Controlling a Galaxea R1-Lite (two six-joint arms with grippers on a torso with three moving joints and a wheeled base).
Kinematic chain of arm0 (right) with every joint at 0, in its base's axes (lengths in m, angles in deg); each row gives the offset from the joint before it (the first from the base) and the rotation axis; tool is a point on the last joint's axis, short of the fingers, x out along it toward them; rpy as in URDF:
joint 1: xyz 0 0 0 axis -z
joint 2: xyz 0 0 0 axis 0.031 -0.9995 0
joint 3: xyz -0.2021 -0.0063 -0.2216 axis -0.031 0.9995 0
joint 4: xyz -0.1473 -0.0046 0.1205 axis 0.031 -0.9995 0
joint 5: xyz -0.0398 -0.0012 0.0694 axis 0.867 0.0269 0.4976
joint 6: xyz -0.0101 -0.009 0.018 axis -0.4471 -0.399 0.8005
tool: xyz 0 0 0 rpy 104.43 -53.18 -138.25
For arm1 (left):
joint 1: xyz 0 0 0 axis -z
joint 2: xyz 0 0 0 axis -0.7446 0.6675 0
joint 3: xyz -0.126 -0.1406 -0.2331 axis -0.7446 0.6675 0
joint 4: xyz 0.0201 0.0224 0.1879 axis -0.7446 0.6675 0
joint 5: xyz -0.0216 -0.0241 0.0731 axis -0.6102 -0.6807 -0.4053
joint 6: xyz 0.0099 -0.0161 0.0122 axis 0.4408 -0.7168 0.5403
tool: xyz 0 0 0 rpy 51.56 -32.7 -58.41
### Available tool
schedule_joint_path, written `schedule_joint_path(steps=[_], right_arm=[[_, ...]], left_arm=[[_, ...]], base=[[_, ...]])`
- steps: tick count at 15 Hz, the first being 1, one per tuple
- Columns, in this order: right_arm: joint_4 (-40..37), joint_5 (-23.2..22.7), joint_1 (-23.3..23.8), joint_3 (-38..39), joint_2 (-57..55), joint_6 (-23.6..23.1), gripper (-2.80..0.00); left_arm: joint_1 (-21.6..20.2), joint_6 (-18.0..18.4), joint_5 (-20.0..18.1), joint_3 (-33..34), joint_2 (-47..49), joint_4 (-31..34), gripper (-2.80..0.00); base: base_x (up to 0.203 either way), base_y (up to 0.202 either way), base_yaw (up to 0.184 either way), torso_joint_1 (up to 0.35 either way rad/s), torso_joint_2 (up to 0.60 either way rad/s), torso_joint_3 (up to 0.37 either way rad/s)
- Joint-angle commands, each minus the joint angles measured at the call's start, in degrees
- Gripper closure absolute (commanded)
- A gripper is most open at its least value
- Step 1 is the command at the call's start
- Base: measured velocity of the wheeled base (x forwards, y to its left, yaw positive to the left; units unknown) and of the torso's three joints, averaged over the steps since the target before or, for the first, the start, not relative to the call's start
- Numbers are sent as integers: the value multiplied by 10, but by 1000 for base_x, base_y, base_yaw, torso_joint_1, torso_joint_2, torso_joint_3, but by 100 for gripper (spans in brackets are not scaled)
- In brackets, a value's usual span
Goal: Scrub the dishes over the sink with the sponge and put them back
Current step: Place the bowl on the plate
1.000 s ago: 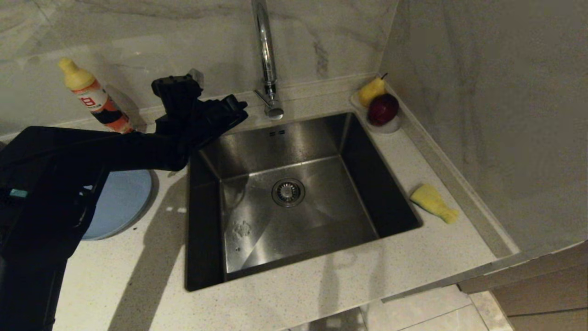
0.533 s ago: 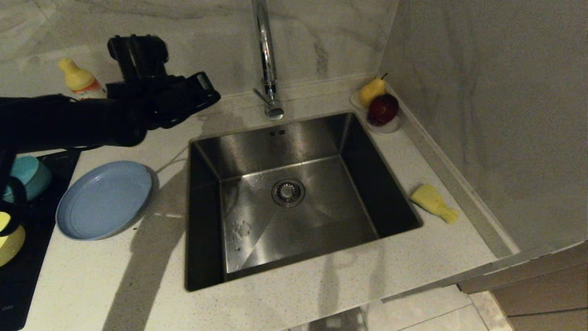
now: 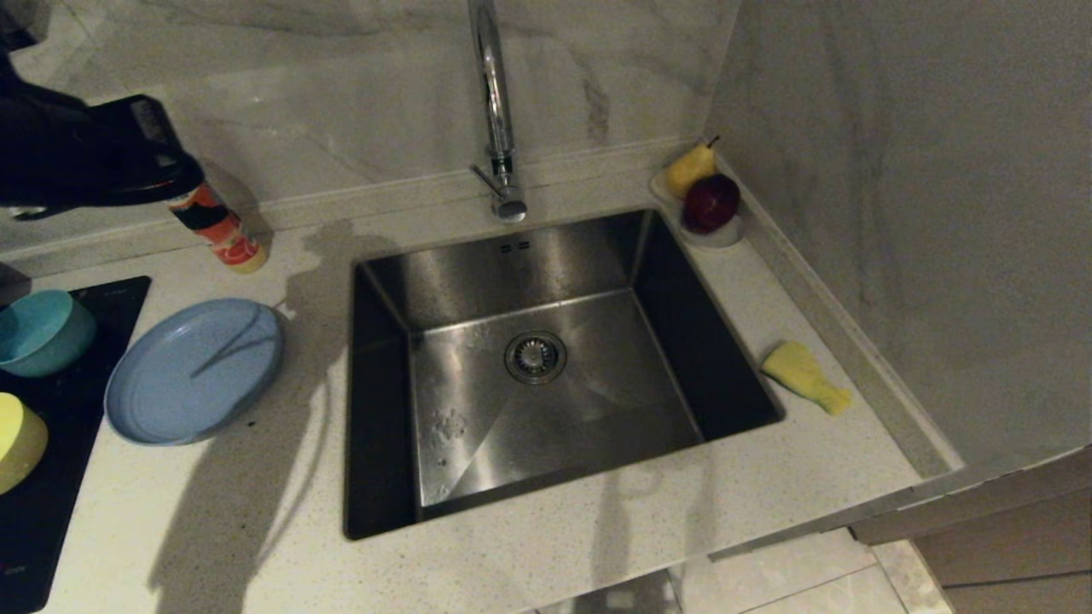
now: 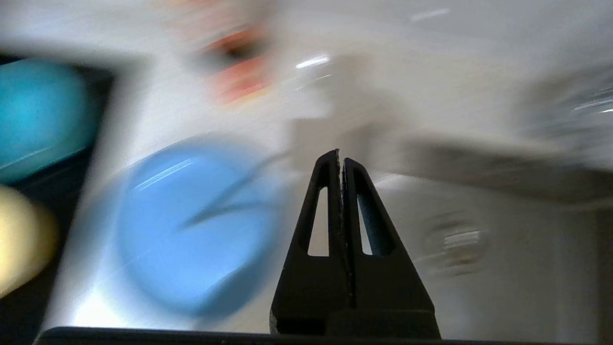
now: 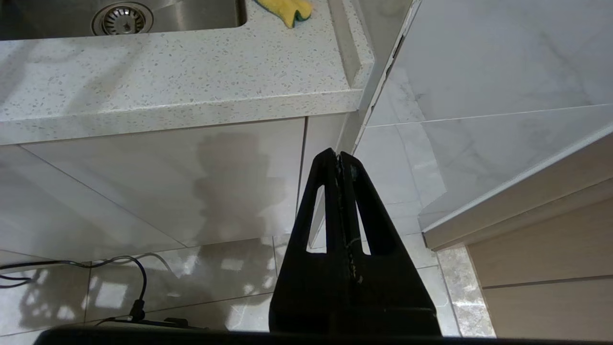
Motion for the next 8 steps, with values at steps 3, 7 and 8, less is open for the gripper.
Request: schedule_joint_path(steps=[3, 7, 8], right_arm=[[0, 0, 0, 0, -1, 0, 0], [0, 0, 0, 0, -1, 0, 0], [0, 0, 0, 0, -1, 0, 0]], left_arm=[[-22, 18, 70, 159, -201, 39, 0], [-116, -7, 110, 192, -250, 118, 0], [-149, -18, 112, 201, -252, 134, 0]], base=[[0, 0, 0, 0, 0, 0], [0, 0, 0, 0, 0, 0], [0, 0, 0, 0, 0, 0]])
